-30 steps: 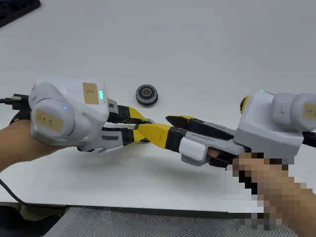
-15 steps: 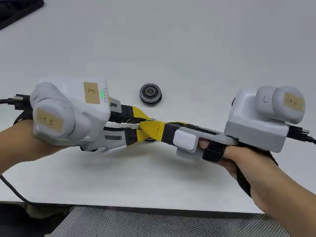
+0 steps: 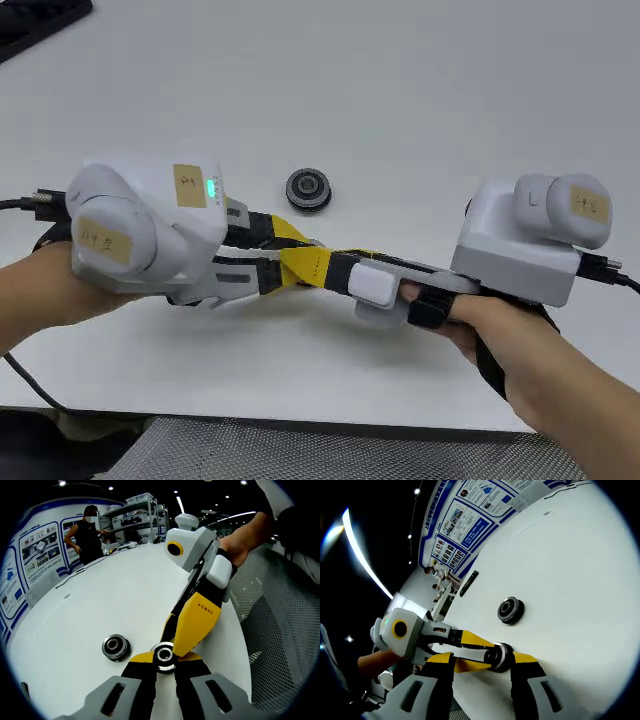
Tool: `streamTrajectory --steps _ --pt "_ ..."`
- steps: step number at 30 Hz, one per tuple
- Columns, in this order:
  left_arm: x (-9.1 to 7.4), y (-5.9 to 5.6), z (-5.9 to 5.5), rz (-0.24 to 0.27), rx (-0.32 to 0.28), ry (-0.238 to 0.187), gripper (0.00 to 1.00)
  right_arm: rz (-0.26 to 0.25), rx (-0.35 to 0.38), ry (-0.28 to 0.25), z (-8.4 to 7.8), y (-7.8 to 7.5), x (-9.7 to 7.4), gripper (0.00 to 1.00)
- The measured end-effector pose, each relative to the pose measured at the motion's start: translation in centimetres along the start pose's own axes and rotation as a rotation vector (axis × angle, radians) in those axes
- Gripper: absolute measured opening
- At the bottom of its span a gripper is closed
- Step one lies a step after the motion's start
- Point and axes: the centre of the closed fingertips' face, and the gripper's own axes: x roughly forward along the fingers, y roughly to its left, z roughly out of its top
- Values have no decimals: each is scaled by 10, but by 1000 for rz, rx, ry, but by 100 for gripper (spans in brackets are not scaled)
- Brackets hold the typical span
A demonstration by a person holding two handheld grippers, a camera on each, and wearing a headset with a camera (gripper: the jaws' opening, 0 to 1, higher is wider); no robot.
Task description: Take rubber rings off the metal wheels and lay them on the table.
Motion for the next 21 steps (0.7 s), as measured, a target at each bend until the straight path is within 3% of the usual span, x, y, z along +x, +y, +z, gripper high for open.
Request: streamTrajectory --steps 16,21 --pt "0 0 0 -4 1 -1 13 -16 -22 16 -1 -2 0 46" --pt "0 1 -1 5 14 -8 13 -42 -56 48 -6 -1 -1 47"
